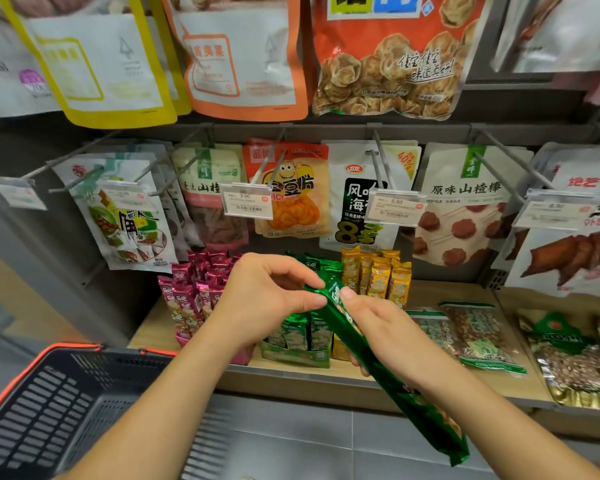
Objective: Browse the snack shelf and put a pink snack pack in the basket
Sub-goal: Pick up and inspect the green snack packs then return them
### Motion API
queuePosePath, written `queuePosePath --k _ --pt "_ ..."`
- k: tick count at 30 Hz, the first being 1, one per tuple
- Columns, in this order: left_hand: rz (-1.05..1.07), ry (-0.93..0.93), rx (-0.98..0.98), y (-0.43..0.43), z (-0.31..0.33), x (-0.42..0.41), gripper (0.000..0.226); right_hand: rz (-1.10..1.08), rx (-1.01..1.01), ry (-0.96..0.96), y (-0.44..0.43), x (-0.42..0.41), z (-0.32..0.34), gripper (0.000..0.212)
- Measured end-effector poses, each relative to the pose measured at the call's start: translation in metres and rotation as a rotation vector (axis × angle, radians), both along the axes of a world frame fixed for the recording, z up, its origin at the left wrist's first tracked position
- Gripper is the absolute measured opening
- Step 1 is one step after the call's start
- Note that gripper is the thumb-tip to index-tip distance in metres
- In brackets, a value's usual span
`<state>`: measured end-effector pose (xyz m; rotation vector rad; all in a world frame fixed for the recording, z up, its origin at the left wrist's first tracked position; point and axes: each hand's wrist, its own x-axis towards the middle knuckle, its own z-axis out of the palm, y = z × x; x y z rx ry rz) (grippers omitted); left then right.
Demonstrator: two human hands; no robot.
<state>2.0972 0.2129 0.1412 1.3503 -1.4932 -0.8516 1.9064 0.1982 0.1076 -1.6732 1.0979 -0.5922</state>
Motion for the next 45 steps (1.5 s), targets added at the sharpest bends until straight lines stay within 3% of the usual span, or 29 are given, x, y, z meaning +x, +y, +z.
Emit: queuePosePath --k 3,8,12,15,18,23,25,27,29,32,35,40,45 --pt "0.033 -0.068 -0.034 -0.001 0.000 0.001 0.028 0.001 0.020 0.014 0.000 0.001 0.002 0.065" --pt "0.101 -0.224 -0.263 0.000 -0.004 -0.007 0.041 0.003 0.035 -0.010 -0.002 0.001 0.004 0.064" --pt "0.141 -0.232 -0.330 -0.001 -0.009 -0.008 0.035 0.004 0.016 -0.011 -0.003 0.002 0.004 0.064" --pt "0.152 -0.212 -0.281 -0.002 -0.007 -0.005 0.046 0.027 -0.044 0.013 -0.004 -0.001 0.000 0.067" --pt "0.078 -0.139 -0.151 -0.004 -0.004 0.005 0.049 0.027 -0.089 -0.028 -0.002 -0.004 -0.002 0.054" --pt "-0.086 -0.026 -0.027 -0.003 0.000 0.012 0.013 0.004 -0.296 0.032 0.001 -0.008 -0.004 0.044" --pt "-0.141 -0.001 -0.014 -0.003 0.001 0.011 0.017 0.002 -0.351 0.062 0.000 -0.009 -0.003 0.039" --pt "-0.197 -0.041 -0.016 -0.002 0.001 0.011 0.028 0.037 -0.365 0.098 0.001 -0.010 -0.001 0.031" --pt "-0.252 -0.205 -0.022 -0.001 0.003 0.010 0.033 0.078 -0.365 0.128 0.001 -0.011 -0.001 0.026" --pt "-0.256 -0.367 -0.024 0.001 0.003 0.009 0.029 0.122 -0.379 0.204 -0.001 -0.015 -0.001 0.026" --pt "-0.179 -0.349 -0.003 0.005 0.007 0.009 0.029 0.173 -0.374 0.262 -0.004 -0.018 0.001 0.028" --pt "-0.118 -0.340 0.030 0.006 0.011 0.011 0.019 0.288 -0.282 0.190 -0.006 -0.017 0.006 0.023" --pt "-0.068 -0.343 0.026 0.005 0.011 0.014 0.025 0.330 -0.203 0.172 -0.010 -0.018 0.008 0.027"
